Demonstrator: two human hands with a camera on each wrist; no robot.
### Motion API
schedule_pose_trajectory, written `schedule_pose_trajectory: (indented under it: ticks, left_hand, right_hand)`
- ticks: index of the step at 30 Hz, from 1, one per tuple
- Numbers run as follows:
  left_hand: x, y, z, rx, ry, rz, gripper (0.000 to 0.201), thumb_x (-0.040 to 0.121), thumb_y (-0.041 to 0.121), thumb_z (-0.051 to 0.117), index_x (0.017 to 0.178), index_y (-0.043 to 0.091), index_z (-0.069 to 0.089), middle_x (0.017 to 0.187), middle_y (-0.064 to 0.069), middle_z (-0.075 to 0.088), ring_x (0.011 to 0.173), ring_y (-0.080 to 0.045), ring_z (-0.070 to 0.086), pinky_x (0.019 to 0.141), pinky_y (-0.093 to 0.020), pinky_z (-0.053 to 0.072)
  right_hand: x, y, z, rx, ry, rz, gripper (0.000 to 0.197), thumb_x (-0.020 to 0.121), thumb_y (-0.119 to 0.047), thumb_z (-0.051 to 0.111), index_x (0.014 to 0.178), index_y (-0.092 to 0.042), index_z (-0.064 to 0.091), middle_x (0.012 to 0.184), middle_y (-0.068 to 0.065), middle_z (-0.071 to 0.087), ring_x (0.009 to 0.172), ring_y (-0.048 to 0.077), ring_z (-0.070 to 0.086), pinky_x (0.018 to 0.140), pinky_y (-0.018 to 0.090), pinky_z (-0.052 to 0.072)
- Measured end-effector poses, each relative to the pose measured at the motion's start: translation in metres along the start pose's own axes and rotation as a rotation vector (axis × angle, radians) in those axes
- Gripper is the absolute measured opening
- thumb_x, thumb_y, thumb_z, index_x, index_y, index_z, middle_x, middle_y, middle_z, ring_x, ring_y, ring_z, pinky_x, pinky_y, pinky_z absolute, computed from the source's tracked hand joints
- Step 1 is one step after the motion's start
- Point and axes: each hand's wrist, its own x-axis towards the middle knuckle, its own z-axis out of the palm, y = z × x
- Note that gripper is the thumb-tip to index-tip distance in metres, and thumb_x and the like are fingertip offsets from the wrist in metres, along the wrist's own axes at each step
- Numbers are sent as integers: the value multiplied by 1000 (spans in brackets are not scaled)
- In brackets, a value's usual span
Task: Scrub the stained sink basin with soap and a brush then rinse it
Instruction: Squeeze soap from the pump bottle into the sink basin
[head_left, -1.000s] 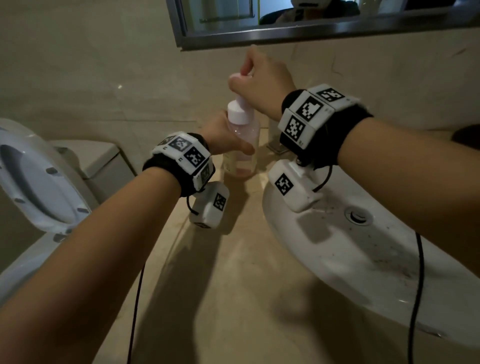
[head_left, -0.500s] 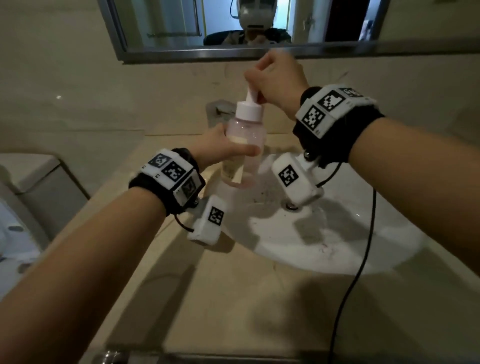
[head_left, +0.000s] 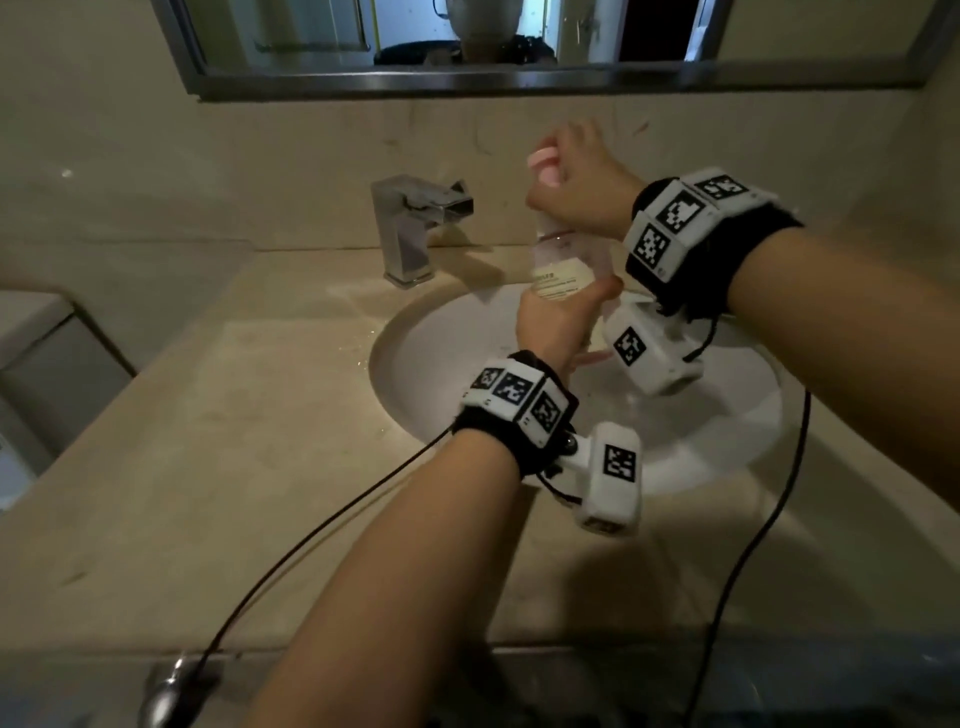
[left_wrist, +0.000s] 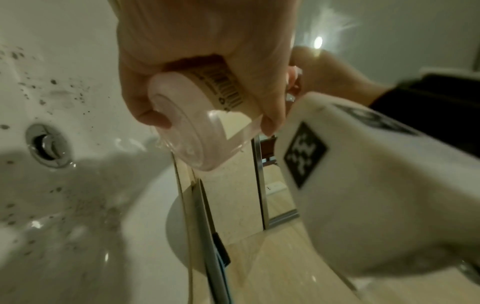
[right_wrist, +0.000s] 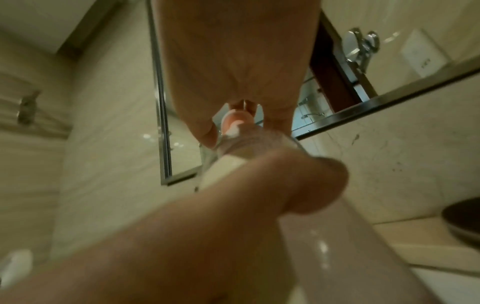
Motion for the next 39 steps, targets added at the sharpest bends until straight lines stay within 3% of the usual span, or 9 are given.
schedule_pose_trajectory:
  ticks: [2, 5, 9, 14, 17, 23, 30, 33, 39]
  left_hand:
    - [3, -13, 5, -53, 49, 7, 45, 71, 23, 76, 104, 0, 57, 88, -10, 63, 75, -17, 58, 42, -19, 49]
    - [5, -23, 7, -82, 116, -9, 31, 71, 21, 75, 87, 9, 52, 68, -4, 54, 55, -13, 48, 39, -17, 45]
    - [8, -25, 6, -132, 140, -65, 22, 74, 22, 73, 79, 17, 52, 68, 0, 52, 60, -12, 49, 37, -14, 43]
    - [17, -29, 8, -192, 203, -115, 64, 65, 41, 77, 119, 14, 55, 106, -4, 65, 82, -14, 57, 39, -14, 44]
    - [24, -31, 5, -234, 221, -114, 69, 62, 40, 77, 121, 12, 55, 95, -6, 62, 78, -18, 55, 40, -15, 43]
    - [27, -34, -2, -241, 257, -151, 58, 65, 38, 79, 107, 18, 44, 100, 0, 63, 84, -17, 62, 52, -22, 50]
    - [26, -33, 3, -245, 225, -79, 54, 63, 27, 80, 106, 18, 50, 101, -6, 66, 85, -20, 66, 49, -23, 51]
    - [26, -31, 6, -231, 216, -90, 60, 63, 29, 80, 112, 15, 48, 107, -9, 66, 90, -22, 65, 45, -21, 50]
    - [24, -30, 18, -62, 174, 20, 74, 62, 42, 79, 118, 7, 46, 107, -11, 66, 79, -20, 64, 39, -13, 44]
  right_hand:
    - [-3, 8, 3, -93, -31, -59, 52, 88, -13, 56, 136, -5, 38, 140, 13, 32, 124, 24, 42, 92, 20, 31]
    - [-3, 16, 11, -140, -115, -111, 51, 89, -13, 55, 137, -10, 39, 139, 11, 38, 123, 24, 44, 89, 21, 33]
    - [4, 22, 20, -124, -200, -169, 61, 83, -13, 65, 138, -11, 37, 139, 10, 36, 117, 23, 46, 86, 23, 39]
    - [10, 26, 35, -99, -235, -229, 67, 80, -19, 70, 136, -7, 35, 137, 12, 35, 101, 10, 36, 71, 6, 34]
    - [14, 28, 44, -82, -226, -240, 64, 80, -19, 69, 133, -3, 37, 131, 11, 36, 100, 9, 34, 57, -9, 28]
    - [21, 24, 57, -57, -245, -186, 59, 76, -12, 69, 126, -3, 39, 120, 7, 36, 95, 15, 42, 73, 24, 43]
    - [19, 24, 45, -79, -226, -162, 44, 77, -11, 68, 109, -12, 38, 110, 0, 26, 91, 16, 40, 51, 12, 37]
    - [18, 25, 39, -113, -250, -161, 56, 79, -13, 67, 127, -5, 38, 118, 5, 32, 95, 18, 43, 59, 18, 40]
    - [18, 26, 15, -93, -339, -39, 71, 83, -15, 66, 140, -19, 23, 132, 16, 44, 100, 27, 55, 83, 40, 53]
